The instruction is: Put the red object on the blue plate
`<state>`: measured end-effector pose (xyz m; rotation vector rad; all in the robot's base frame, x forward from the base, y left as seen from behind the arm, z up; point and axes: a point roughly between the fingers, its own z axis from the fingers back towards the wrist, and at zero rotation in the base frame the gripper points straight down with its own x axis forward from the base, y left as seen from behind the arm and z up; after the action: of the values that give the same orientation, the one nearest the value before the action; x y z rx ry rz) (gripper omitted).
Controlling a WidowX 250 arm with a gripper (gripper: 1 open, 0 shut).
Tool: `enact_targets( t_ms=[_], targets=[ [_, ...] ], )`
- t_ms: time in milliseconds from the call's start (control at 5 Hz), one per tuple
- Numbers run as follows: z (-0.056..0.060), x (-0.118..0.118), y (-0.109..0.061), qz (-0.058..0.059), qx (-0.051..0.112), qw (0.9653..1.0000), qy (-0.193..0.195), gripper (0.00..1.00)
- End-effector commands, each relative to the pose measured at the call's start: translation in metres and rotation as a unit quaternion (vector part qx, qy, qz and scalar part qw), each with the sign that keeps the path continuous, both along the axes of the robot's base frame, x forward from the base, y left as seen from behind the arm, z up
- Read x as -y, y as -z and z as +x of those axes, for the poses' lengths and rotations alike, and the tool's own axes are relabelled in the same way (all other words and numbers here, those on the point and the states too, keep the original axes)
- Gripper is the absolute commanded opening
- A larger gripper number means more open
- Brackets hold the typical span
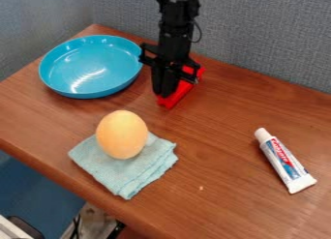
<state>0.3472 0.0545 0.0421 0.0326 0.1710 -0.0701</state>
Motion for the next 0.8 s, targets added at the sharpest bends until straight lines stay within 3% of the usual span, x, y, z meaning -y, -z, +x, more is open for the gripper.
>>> enact_targets(
  t_ms=[0,600],
  targets=[
    [0.0087,-0.0079,-0.0367,0.006,0.053,0.9986,-0.006,0.00],
    [0.0084,-0.0073,-0.0458,0.000,0.058,0.9983,0.001,0.00]
  ],
)
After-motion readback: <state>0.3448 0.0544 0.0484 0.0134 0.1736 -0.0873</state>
